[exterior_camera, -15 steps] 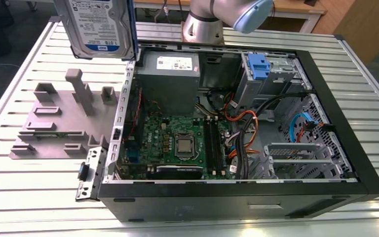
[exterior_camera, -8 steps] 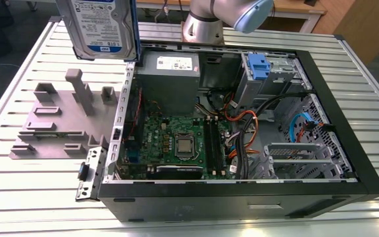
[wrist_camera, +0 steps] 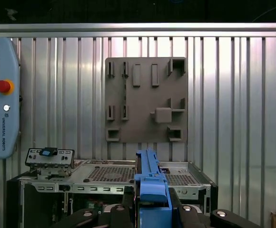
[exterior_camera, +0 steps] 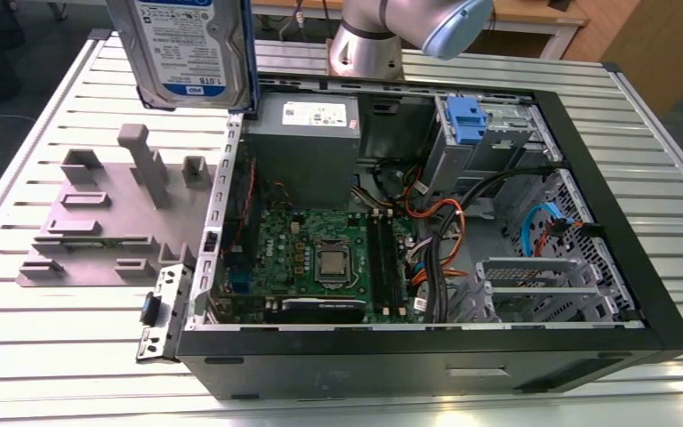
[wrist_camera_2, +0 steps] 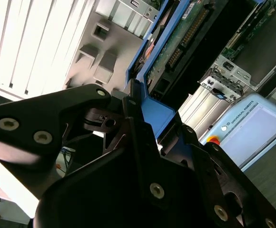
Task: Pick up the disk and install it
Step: 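Pick up the disk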
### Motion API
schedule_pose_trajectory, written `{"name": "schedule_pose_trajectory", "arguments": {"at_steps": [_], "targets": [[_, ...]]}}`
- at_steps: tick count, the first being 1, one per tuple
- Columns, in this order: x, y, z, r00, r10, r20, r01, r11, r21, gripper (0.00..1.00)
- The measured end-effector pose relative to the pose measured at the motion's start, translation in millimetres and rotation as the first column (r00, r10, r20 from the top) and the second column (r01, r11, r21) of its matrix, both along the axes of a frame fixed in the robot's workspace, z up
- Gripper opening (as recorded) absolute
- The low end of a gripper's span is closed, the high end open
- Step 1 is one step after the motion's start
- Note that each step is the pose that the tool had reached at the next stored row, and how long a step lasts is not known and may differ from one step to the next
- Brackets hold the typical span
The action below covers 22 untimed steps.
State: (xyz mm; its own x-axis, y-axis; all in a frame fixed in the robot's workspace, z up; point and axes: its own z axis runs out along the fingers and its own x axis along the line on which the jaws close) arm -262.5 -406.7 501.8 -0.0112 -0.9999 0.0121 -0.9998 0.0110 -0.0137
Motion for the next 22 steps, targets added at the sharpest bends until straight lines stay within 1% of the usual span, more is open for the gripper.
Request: {"name": "schedule_pose_trajectory", "arguments": {"at_steps": [10, 12, 22], "targets": [[6.6, -1.0, -0.1, 1.0000, 0.000, 0.0001, 0.000, 1.0000, 0.0001, 0.36], [10.4, -1.6, 0.0, 1.0000, 0.000, 0.0001, 0.000, 1.0000, 0.0001, 0.36], [15.8, -2.4, 0.0, 1.0000, 0.000, 0.0001, 0.000, 1.0000, 0.0001, 0.36]]}}
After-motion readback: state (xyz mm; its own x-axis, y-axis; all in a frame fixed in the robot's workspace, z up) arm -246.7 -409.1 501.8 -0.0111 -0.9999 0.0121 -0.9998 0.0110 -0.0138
